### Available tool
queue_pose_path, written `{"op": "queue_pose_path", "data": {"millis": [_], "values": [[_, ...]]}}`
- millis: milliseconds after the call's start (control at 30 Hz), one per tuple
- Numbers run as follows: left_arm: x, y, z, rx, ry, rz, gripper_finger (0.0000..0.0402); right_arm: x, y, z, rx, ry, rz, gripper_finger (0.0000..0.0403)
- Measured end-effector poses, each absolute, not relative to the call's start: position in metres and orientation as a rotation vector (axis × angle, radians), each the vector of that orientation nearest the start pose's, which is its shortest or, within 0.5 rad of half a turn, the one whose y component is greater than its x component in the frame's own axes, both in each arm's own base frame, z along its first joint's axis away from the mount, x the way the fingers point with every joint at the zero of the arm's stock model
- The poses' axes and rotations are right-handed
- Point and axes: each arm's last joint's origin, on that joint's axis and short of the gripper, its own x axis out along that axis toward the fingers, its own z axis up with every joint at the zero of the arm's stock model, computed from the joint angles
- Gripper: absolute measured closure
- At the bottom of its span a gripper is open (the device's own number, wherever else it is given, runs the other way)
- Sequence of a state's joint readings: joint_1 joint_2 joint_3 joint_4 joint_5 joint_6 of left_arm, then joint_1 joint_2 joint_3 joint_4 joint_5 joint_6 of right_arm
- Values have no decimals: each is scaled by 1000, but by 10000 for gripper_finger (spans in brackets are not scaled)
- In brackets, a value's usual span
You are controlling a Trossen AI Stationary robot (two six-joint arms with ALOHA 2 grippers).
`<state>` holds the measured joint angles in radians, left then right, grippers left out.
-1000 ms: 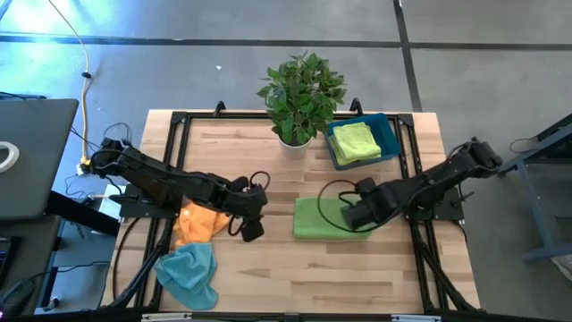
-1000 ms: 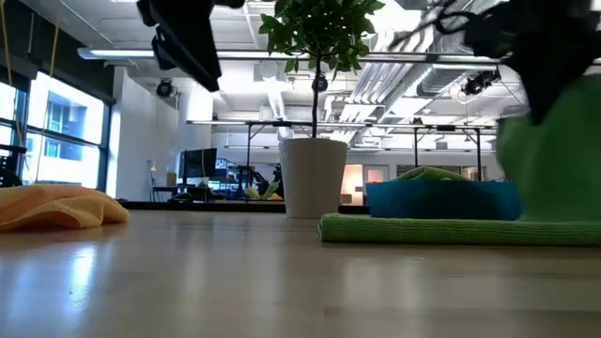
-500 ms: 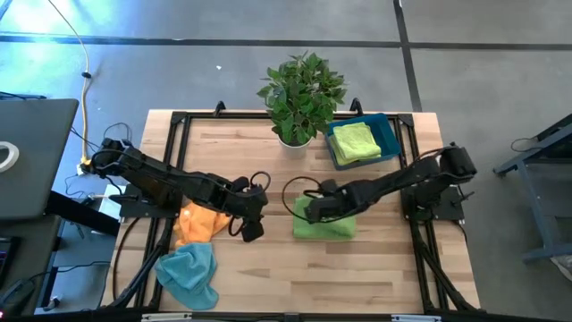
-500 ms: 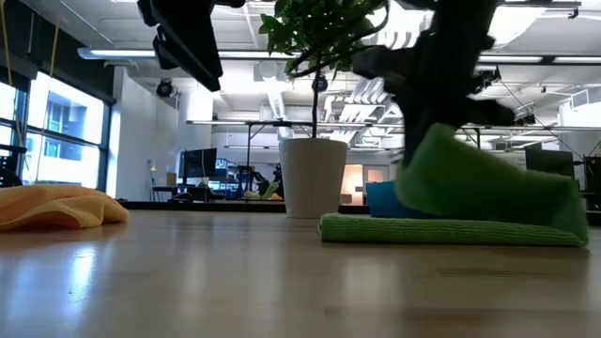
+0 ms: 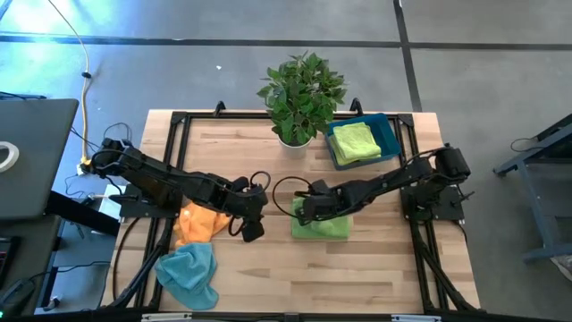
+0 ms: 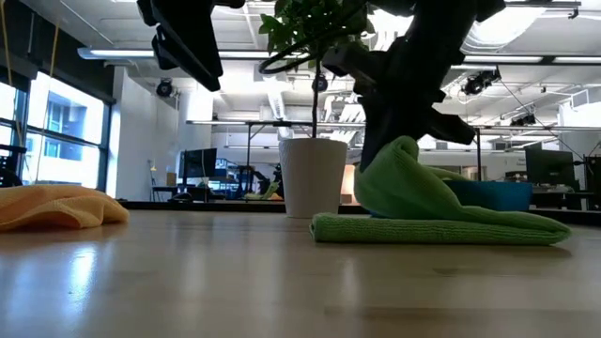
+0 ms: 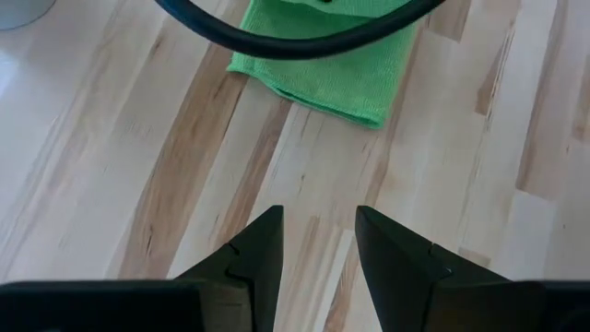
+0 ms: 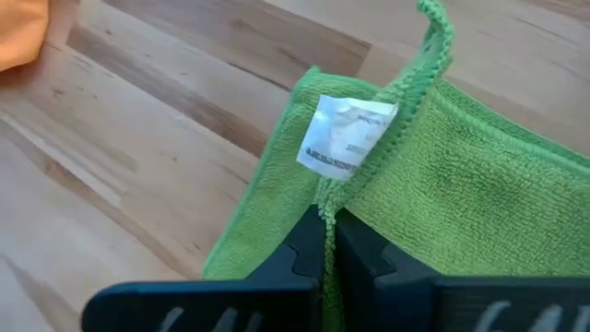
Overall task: Sort microfiber towel by color & place in baskets
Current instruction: Fold the green towel
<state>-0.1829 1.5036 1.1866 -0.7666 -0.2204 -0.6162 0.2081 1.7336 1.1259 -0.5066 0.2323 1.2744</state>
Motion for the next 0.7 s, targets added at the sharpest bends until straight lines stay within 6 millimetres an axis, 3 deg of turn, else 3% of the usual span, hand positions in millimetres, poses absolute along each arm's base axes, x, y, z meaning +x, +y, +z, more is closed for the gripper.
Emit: {"op": "queue_pose_path", "data": {"millis": [267, 533, 700], "values": [[295, -48, 263, -341, 1005, 356, 275, 339, 65, 188, 818, 887, -606, 388], [295, -48, 263, -341, 1005, 355, 275, 345, 69, 192, 751, 898, -426, 290], [295, -48, 263, -341, 1005, 355, 275, 341, 70, 192, 668, 1013, -274, 257]]}}
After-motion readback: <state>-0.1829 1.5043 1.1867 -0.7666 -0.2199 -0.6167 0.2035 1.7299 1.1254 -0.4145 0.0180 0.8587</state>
